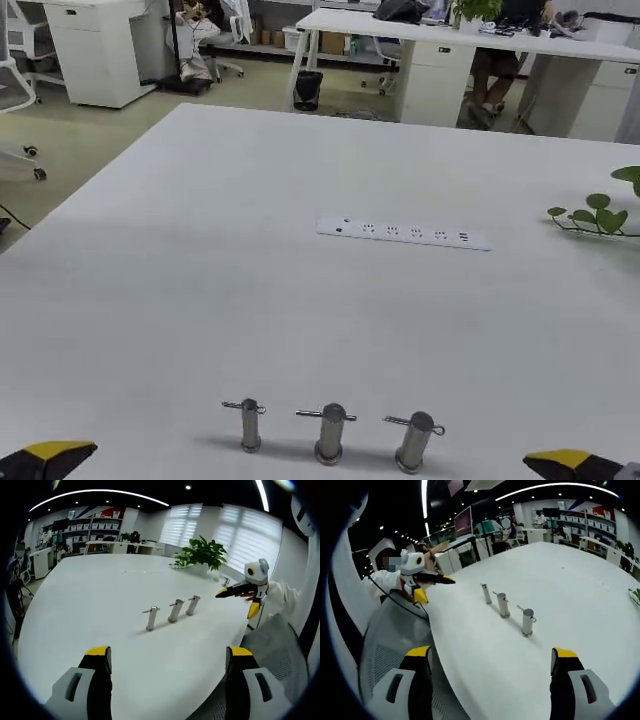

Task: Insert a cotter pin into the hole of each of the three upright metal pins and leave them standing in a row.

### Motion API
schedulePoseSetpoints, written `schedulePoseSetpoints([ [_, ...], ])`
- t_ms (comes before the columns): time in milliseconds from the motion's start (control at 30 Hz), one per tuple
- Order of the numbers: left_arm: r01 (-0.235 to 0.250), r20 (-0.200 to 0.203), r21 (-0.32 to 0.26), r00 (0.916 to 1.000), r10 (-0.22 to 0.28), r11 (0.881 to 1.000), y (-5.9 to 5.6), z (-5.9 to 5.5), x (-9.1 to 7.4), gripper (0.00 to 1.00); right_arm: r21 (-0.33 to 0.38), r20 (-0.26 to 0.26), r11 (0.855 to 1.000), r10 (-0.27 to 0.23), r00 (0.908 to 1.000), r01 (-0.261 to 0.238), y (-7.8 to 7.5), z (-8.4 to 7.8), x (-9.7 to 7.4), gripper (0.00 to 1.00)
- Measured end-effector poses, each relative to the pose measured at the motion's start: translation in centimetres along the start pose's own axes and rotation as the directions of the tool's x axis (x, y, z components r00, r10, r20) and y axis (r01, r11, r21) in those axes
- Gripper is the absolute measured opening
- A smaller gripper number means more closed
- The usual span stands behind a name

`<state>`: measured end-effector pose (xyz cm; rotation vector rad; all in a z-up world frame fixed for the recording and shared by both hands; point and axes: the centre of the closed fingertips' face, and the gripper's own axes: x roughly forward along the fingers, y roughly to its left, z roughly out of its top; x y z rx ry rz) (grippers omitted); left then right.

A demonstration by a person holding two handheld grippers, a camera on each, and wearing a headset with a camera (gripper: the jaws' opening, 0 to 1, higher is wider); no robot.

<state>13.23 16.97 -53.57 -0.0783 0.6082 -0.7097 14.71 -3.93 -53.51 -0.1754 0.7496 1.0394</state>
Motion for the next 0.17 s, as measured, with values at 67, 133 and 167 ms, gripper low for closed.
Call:
schedulePoseSetpoints([
  [67,0.005,-0.013,0.001,0.9999,-0.005,1.0,-0.2,-0.35,0.23,0.94,-0.012,0.0,1.0,0.0,1.0,0.0,-0.06,0.14,0.03,0.98],
  [133,0.007,-0.019,0.001,0.9998,-0.007,1.0,-0.32,-0.54,0.42,0.94,-0.009,-0.008,1.0,0.001,1.0,-0.001,-0.23,0.17,0.06,0.98],
  [167,0.009,-0.023,0.001,0.9997,-0.009,1.0,-0.4,-0.63,0.55,0.94,-0.006,-0.011,1.0,0.0,0.9999,0.0,-0.24,0.11,0.02,0.98],
])
